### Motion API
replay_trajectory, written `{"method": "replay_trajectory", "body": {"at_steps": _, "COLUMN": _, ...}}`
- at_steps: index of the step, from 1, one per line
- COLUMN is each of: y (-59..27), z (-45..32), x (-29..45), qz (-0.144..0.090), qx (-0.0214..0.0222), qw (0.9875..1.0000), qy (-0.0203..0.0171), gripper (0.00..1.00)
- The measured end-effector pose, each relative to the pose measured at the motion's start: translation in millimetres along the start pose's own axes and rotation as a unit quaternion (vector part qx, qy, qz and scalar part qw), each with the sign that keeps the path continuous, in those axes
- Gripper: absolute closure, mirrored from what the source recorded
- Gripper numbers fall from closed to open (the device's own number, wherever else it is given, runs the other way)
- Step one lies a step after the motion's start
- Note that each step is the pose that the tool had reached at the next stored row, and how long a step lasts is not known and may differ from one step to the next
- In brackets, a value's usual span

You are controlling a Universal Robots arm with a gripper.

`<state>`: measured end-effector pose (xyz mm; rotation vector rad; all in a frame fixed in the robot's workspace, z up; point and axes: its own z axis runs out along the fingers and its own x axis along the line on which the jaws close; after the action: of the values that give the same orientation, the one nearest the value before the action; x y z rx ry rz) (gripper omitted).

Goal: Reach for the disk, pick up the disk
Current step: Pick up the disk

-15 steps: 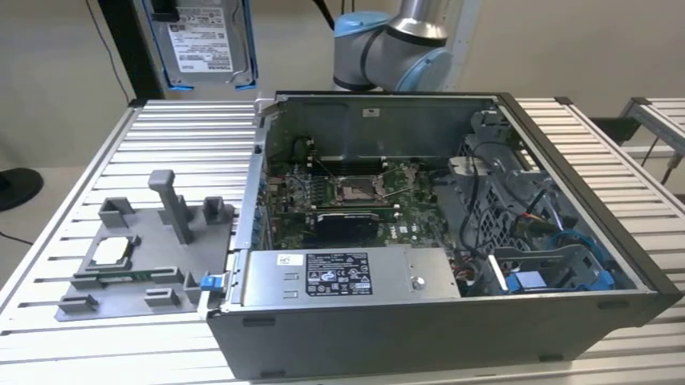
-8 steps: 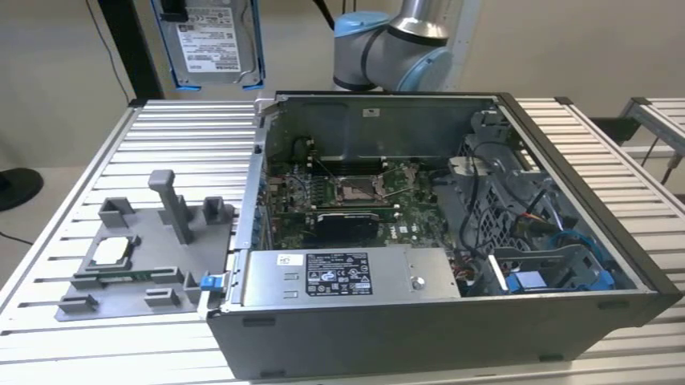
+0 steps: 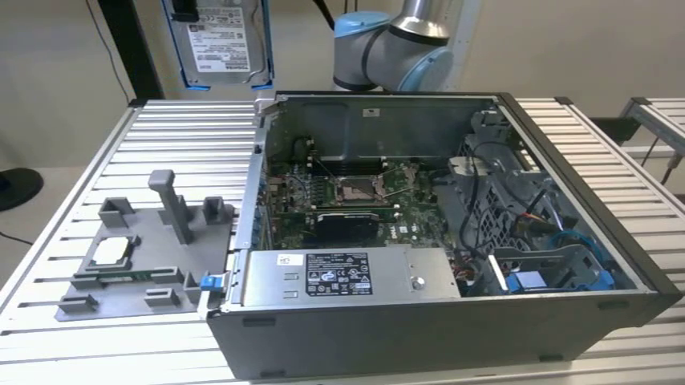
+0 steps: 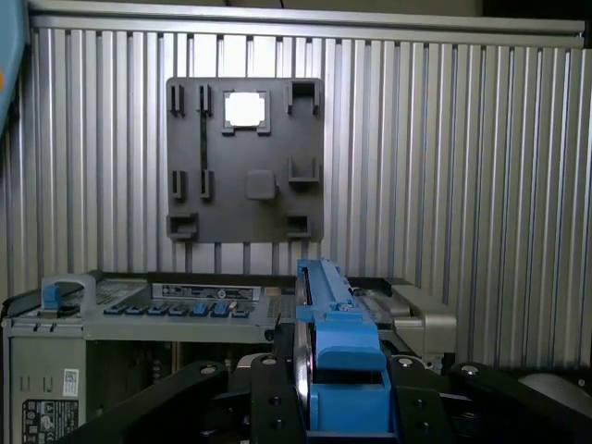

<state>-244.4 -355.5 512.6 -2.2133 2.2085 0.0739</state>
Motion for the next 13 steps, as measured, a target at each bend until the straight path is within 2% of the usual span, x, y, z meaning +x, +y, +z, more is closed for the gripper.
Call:
{"method": "replay_trajectory", "body": {"at_steps": 8, "y": -12.6, "z": -0.3, "x": 0.0, "qz": 0.000, "qx": 0.0000, "qw": 1.0000, "qy": 0.0000, "gripper": 1.00}}
{"method": "replay_trajectory", "body": {"at_steps": 13, "y": -14.7, "z": -0.3, "x": 0.0, "qz": 0.000, "qx": 0.0000, "qw": 1.0000, "qy": 0.0000, "gripper": 1.00}}
